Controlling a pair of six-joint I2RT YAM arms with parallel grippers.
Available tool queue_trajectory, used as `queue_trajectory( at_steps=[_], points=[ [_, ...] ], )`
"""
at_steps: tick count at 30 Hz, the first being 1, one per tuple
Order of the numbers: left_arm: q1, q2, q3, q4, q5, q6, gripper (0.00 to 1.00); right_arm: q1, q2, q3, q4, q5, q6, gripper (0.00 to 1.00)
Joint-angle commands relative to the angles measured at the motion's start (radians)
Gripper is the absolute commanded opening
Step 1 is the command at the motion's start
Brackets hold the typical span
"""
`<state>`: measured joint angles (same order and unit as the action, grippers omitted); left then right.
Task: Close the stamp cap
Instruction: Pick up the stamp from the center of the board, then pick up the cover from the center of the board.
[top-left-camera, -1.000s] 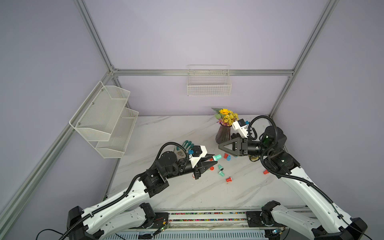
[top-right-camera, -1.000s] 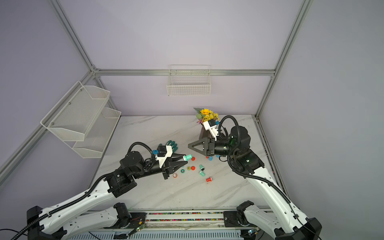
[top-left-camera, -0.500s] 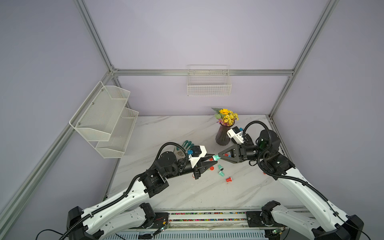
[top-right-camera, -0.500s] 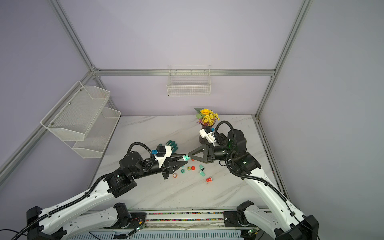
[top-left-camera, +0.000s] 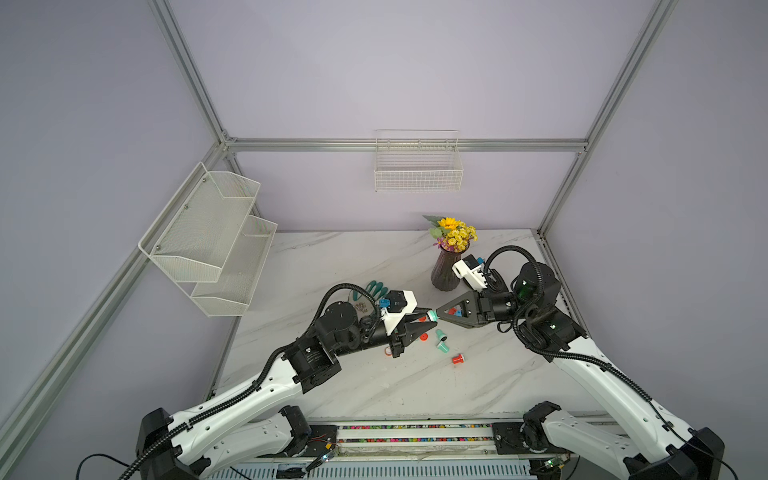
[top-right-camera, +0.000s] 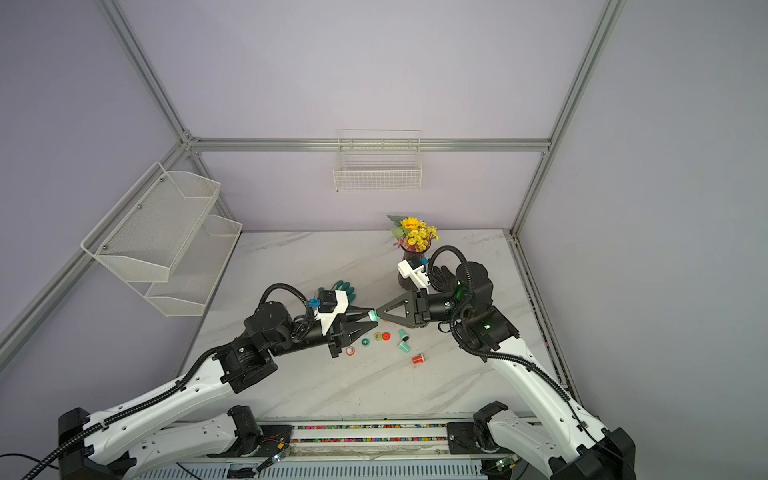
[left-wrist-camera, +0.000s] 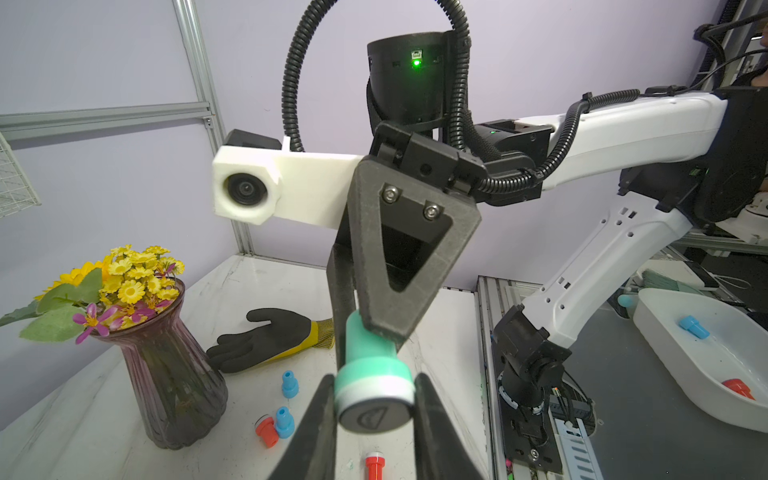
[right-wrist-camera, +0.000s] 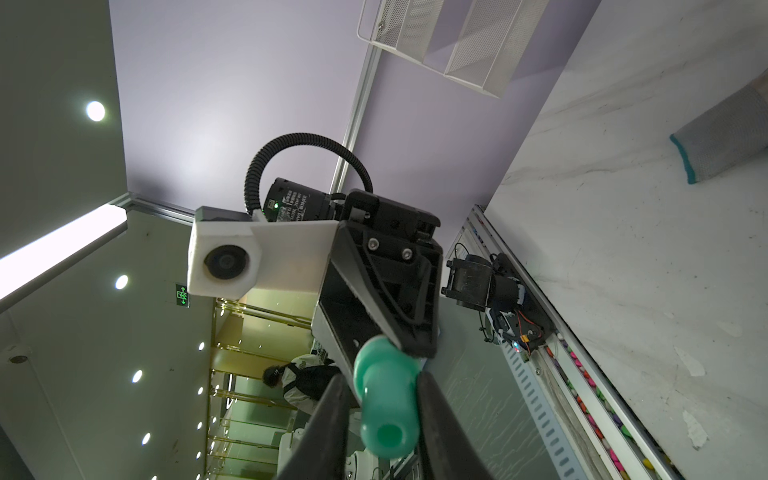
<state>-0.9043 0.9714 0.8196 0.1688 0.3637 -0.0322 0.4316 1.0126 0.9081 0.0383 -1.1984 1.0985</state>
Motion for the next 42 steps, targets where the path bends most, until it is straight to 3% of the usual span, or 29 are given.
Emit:
queue_trajectory(
  at_steps=[1, 13, 18, 20, 23, 25, 29, 33, 42],
  points=[
    [0.004, 0.005, 0.018, 0.040, 0.011, 0.011, 0.14, -0.005, -0.004, -0.006, 0.049, -0.017, 0.011, 0.28],
    [0.004, 0.014, 0.024, 0.042, -0.015, 0.012, 0.14, -0.005, -0.001, -0.011, 0.044, -0.032, 0.004, 0.26],
    [0.003, 0.023, 0.029, 0.038, -0.018, 0.011, 0.15, -0.004, 0.001, -0.011, 0.049, -0.027, 0.008, 0.12],
    [0.003, 0.020, 0.035, 0.023, -0.033, 0.011, 0.28, -0.004, -0.001, -0.008, 0.047, -0.017, 0.009, 0.10],
    [0.005, 0.000, 0.041, -0.021, -0.086, 0.010, 0.60, -0.005, -0.004, -0.001, 0.035, 0.002, 0.003, 0.06],
    [0.003, -0.024, 0.051, -0.081, -0.145, -0.002, 0.71, -0.005, -0.005, 0.011, -0.025, 0.027, -0.031, 0.05],
    [0.006, -0.113, 0.043, -0.184, -0.306, -0.016, 0.80, -0.002, 0.013, 0.096, -0.342, 0.147, -0.261, 0.04],
    [0.033, -0.172, 0.047, -0.307, -0.427, -0.023, 0.85, 0.013, 0.045, 0.132, -0.488, 0.289, -0.363, 0.03],
    [0.088, 0.005, 0.154, -0.638, -0.561, -0.164, 0.80, 0.139, 0.203, 0.230, -0.834, 0.818, -0.527, 0.00]
  ],
)
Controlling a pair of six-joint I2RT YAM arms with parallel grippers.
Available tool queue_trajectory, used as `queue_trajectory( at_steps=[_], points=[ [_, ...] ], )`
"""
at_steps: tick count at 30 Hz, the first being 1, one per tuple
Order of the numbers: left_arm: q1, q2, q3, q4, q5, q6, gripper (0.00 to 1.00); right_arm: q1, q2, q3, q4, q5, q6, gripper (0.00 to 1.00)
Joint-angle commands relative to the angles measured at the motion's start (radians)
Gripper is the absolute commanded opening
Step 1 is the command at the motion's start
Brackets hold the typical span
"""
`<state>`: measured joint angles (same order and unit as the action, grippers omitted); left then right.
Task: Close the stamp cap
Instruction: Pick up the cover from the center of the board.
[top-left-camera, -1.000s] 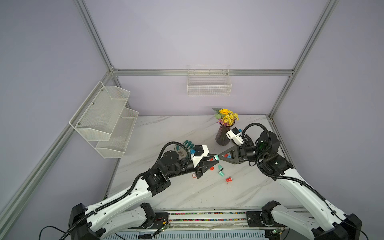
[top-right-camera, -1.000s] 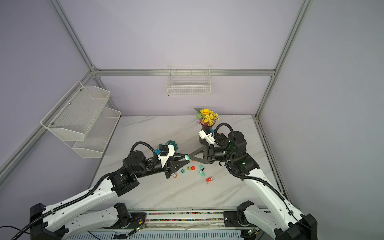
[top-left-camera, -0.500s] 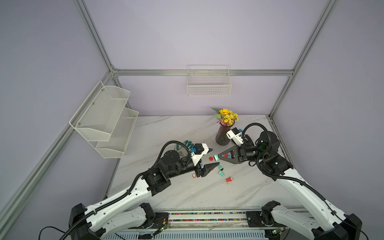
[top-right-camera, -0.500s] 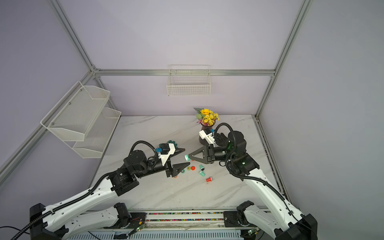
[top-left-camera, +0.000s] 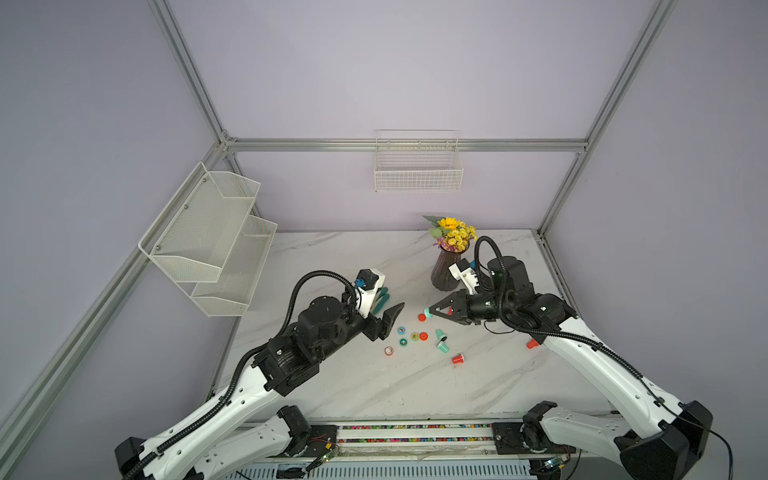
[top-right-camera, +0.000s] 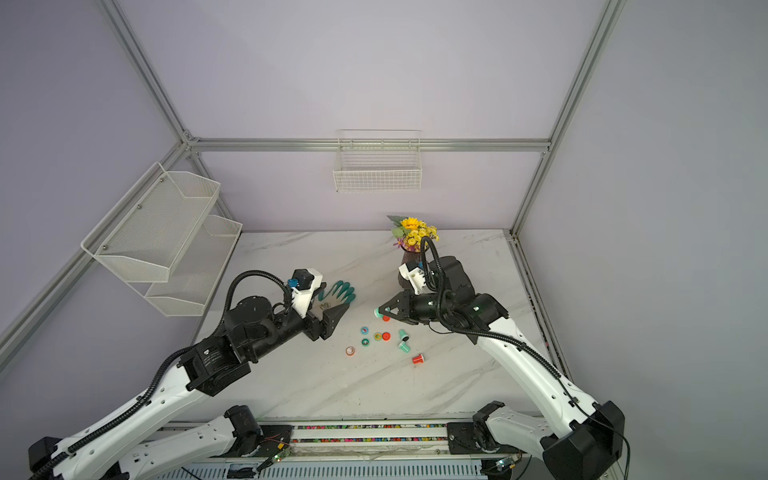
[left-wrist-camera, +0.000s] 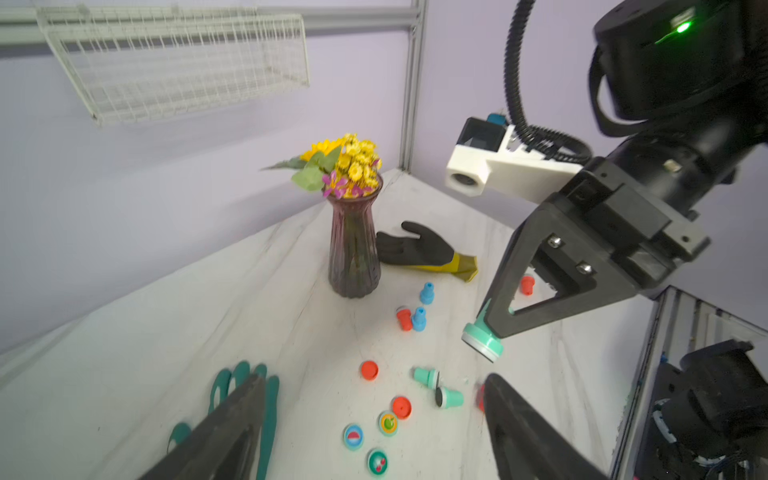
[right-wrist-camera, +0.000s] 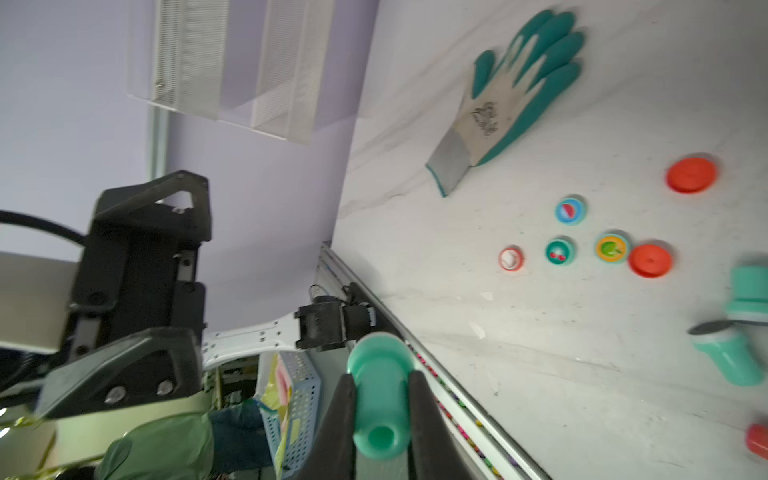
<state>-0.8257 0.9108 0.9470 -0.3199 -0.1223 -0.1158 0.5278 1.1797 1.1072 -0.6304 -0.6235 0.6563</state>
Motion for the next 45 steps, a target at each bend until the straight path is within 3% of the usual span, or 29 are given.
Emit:
queue_trajectory(
  at_steps=[1, 7, 13, 21, 24, 36, 45],
  points=[
    [0.012, 0.085, 0.029, -0.164, -0.074, -0.094, 0.79, 0.061, 0.053, 0.041, -0.180, 0.294, -0.087, 0.00],
    [0.014, 0.299, 0.077, -0.223, -0.037, -0.219, 0.67, 0.083, 0.091, 0.057, -0.266, 0.513, -0.074, 0.00],
    [-0.027, 0.636, 0.263, -0.393, -0.009, -0.303, 0.62, 0.076, 0.068, 0.052, -0.314, 0.648, -0.079, 0.00],
    [-0.045, 0.908, 0.439, -0.528, 0.020, -0.382, 0.55, 0.024, 0.017, 0.017, -0.336, 0.670, -0.109, 0.00],
    [-0.044, 0.952, 0.461, -0.538, 0.040, -0.392, 0.48, 0.014, 0.009, 0.003, -0.334, 0.659, -0.116, 0.00],
    [-0.008, 1.040, 0.508, -0.593, 0.043, -0.460, 0.36, 0.006, 0.025, -0.009, -0.328, 0.637, -0.137, 0.00],
    [0.012, 1.051, 0.481, -0.563, 0.091, -0.469, 0.32, 0.006, 0.032, -0.014, -0.328, 0.626, -0.140, 0.00]
  ],
)
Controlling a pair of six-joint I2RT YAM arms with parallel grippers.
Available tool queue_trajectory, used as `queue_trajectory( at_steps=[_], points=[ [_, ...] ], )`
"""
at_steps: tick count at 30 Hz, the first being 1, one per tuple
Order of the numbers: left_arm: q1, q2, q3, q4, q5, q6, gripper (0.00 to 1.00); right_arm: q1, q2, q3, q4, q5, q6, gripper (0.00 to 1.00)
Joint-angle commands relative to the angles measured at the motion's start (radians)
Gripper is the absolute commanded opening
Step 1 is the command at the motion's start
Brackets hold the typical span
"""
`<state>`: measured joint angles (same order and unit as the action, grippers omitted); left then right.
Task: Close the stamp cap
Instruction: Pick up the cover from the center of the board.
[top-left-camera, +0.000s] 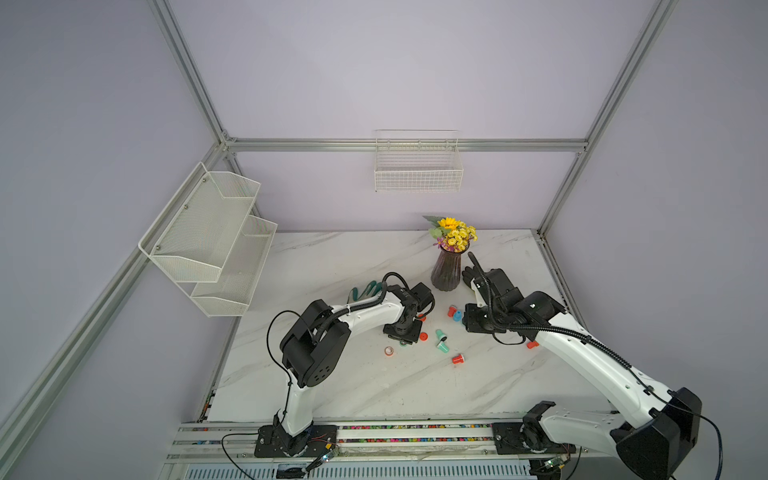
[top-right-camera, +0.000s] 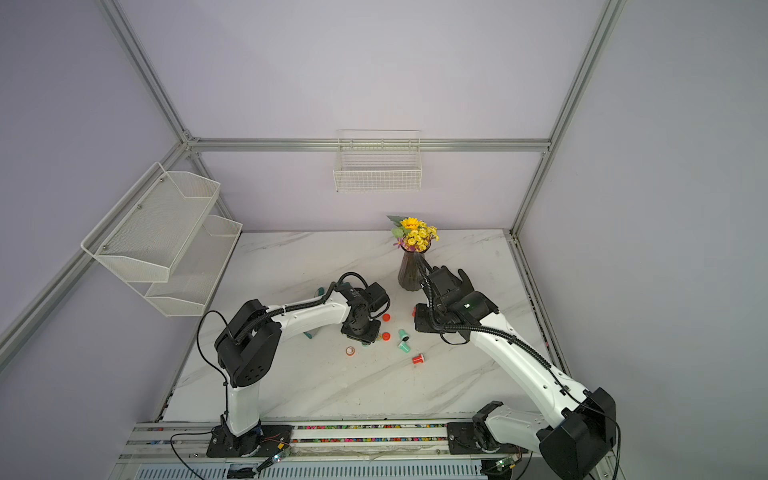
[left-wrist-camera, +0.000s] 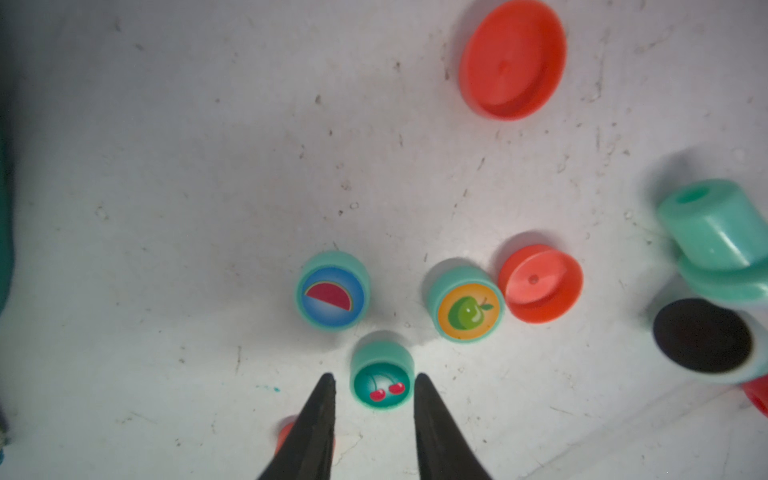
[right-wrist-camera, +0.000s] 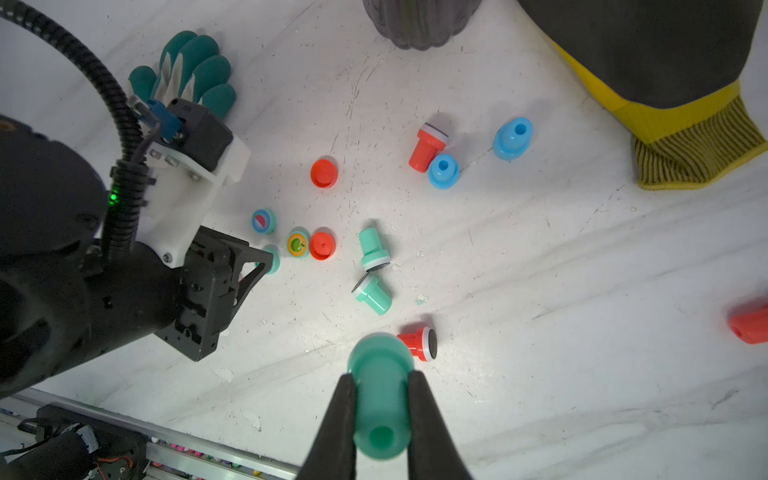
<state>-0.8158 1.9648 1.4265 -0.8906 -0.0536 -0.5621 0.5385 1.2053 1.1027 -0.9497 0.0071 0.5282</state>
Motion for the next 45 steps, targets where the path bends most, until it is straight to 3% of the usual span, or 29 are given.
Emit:
queue_trajectory(
  at_steps=[1, 18, 24, 34, 45],
  points=[
    [0.002, 0.001, 0.000, 0.010, 0.027, -0.022, 0.32, -0.005, 0.007, -0.008, -0.009, -0.005, -0.013, 0.00],
    [0.001, 0.029, -0.022, 0.015, 0.006, -0.023, 0.29, -0.008, 0.028, -0.001, -0.009, -0.024, -0.017, 0.00],
    [-0.001, 0.021, -0.026, 0.015, 0.006, -0.028, 0.35, -0.008, 0.028, -0.001, -0.010, -0.029, -0.016, 0.00],
    [-0.008, 0.012, -0.032, 0.008, 0.008, -0.032, 0.36, -0.007, 0.030, -0.001, -0.010, -0.032, -0.017, 0.00],
    [-0.013, -0.009, -0.030, 0.008, -0.006, -0.033, 0.29, -0.007, 0.026, 0.007, -0.010, -0.034, -0.015, 0.00]
  ],
)
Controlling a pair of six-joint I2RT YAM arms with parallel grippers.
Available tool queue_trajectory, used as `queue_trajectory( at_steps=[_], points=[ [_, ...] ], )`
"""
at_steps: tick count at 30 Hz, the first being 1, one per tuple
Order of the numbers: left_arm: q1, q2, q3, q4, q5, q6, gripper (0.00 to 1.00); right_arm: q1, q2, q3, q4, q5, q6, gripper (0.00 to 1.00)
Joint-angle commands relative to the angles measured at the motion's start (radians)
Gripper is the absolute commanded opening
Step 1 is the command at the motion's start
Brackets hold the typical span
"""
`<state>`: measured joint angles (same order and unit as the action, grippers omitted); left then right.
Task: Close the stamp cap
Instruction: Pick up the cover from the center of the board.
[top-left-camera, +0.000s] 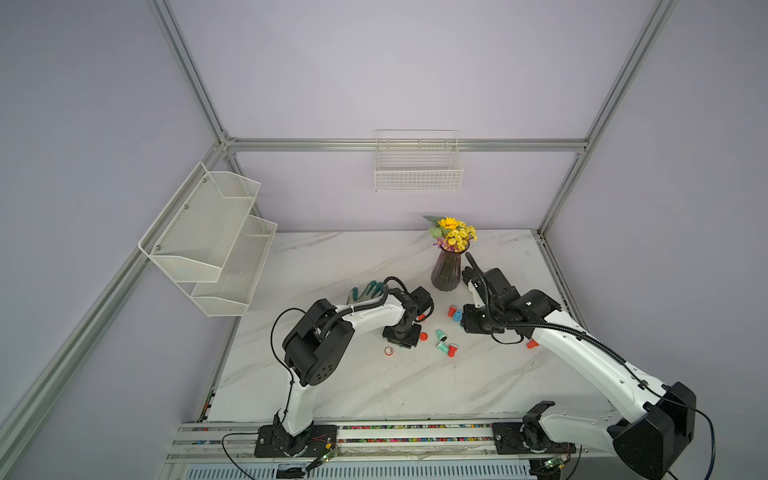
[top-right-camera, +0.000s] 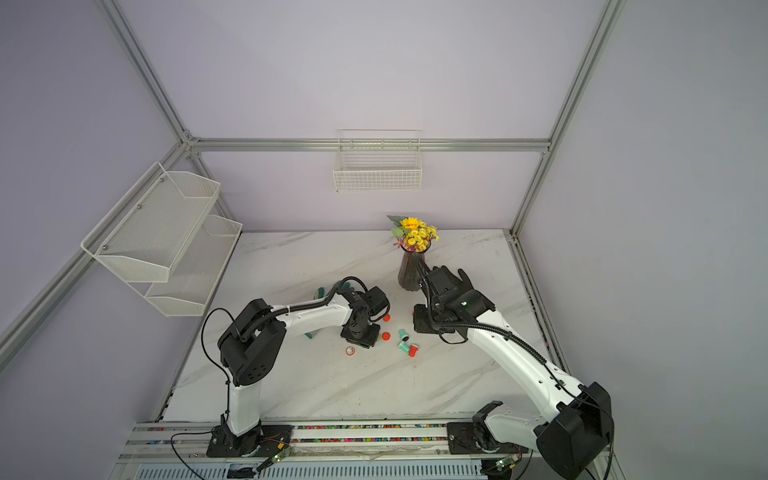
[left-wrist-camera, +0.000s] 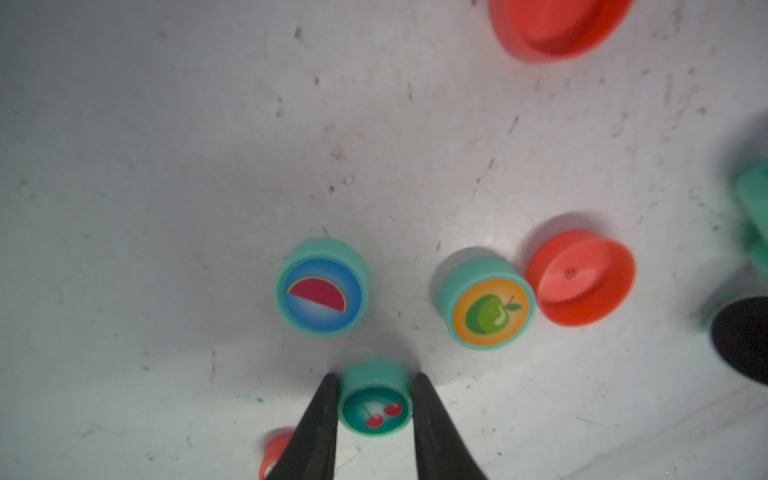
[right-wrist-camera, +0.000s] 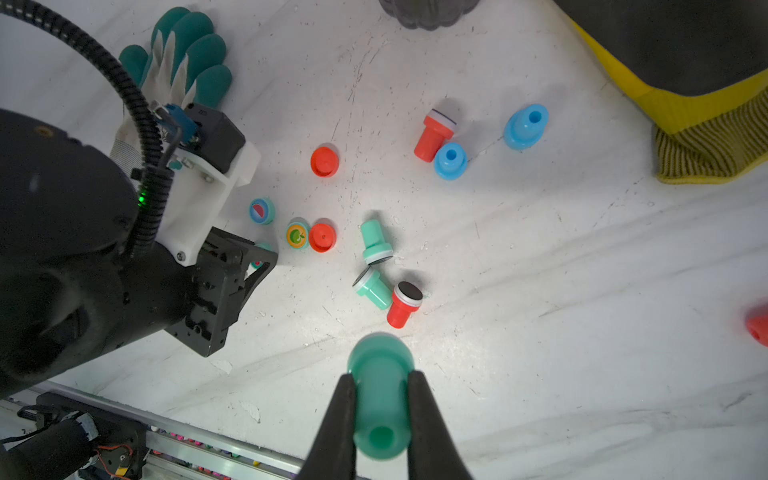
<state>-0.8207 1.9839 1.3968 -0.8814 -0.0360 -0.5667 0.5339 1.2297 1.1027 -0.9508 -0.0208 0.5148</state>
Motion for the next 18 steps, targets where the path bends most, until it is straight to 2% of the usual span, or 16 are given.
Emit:
queue_trajectory(
  at_steps=[1, 9, 13, 16, 18],
  points=[
    [-0.009, -0.035, -0.001, -0.001, -0.029, -0.029, 0.29, -0.003, -0.001, 0.009, -0.008, -0.006, -0.001, 0.00],
    [-0.012, -0.233, -0.014, 0.081, -0.013, 0.033, 0.28, -0.003, -0.055, 0.036, 0.007, 0.002, -0.003, 0.00],
    [-0.012, -0.362, -0.015, 0.136, 0.038, 0.072, 0.27, -0.003, -0.124, 0.044, 0.067, -0.037, -0.010, 0.00],
    [-0.011, -0.469, -0.037, 0.223, 0.129, 0.127, 0.26, -0.003, -0.192, 0.051, 0.139, -0.080, -0.010, 0.00],
    [-0.011, -0.545, -0.068, 0.319, 0.232, 0.160, 0.26, -0.003, -0.235, 0.061, 0.183, -0.103, -0.009, 0.00]
  ],
)
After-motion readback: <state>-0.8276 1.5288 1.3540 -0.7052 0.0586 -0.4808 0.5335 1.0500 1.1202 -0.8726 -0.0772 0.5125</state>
